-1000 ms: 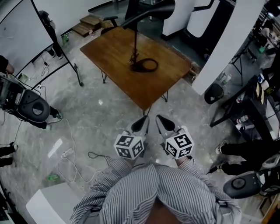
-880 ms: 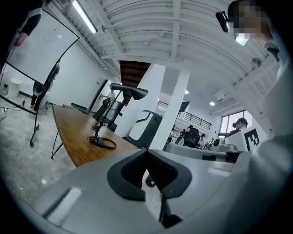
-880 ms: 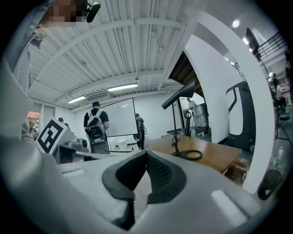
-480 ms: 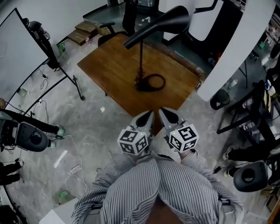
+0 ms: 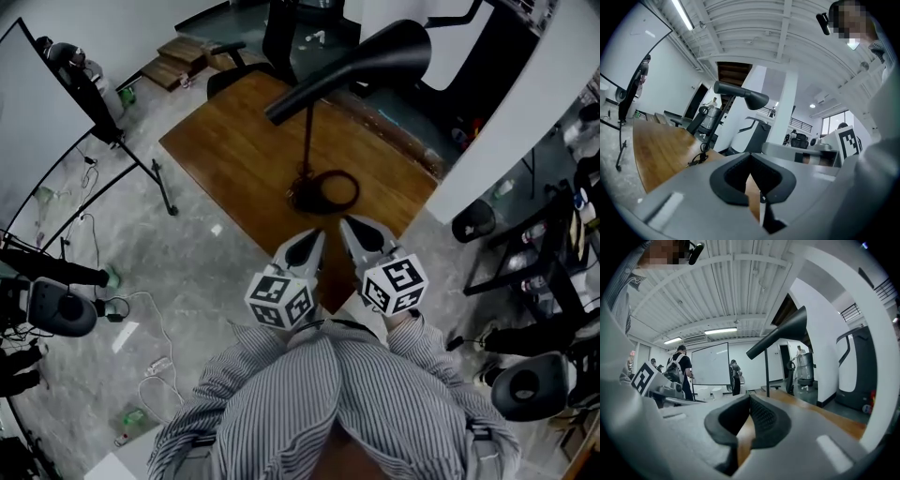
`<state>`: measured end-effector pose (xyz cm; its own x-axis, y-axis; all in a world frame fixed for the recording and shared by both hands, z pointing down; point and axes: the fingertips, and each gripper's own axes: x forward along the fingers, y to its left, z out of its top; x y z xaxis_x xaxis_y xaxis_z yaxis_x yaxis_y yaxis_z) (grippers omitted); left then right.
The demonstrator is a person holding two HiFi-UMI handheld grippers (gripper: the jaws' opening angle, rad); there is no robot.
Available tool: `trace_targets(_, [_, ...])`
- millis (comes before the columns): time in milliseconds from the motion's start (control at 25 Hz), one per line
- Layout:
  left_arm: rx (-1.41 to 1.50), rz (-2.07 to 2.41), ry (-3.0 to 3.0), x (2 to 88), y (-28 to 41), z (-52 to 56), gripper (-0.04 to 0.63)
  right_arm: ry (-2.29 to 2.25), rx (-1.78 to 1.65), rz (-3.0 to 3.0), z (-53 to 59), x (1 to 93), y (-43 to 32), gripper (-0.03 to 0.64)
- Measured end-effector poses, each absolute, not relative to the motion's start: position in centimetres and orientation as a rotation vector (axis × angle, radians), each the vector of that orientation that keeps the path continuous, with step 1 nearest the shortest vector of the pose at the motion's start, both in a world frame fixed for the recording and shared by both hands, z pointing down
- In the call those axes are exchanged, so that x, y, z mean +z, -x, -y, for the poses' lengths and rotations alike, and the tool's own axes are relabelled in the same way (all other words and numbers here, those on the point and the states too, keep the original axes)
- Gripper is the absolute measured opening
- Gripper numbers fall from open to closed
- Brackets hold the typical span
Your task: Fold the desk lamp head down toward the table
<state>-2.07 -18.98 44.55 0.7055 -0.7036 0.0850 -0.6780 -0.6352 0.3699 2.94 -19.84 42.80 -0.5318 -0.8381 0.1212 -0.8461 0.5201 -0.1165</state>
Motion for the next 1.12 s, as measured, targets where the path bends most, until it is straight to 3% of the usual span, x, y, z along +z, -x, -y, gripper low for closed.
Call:
trace_targets(720, [-0.181, 1.359, -2.507, 41.7, 2.7, 27.6, 0.002, -1.147, 0.125, 2.812, 30.7, 41.3, -1.8, 0.004])
trace_targets(1120, [-0.147, 1.427, -2.468, 41.5, 4.9, 29.1, 0.002, -1.235, 0.108, 2.804, 36.7, 40.0, -0.1, 0.082])
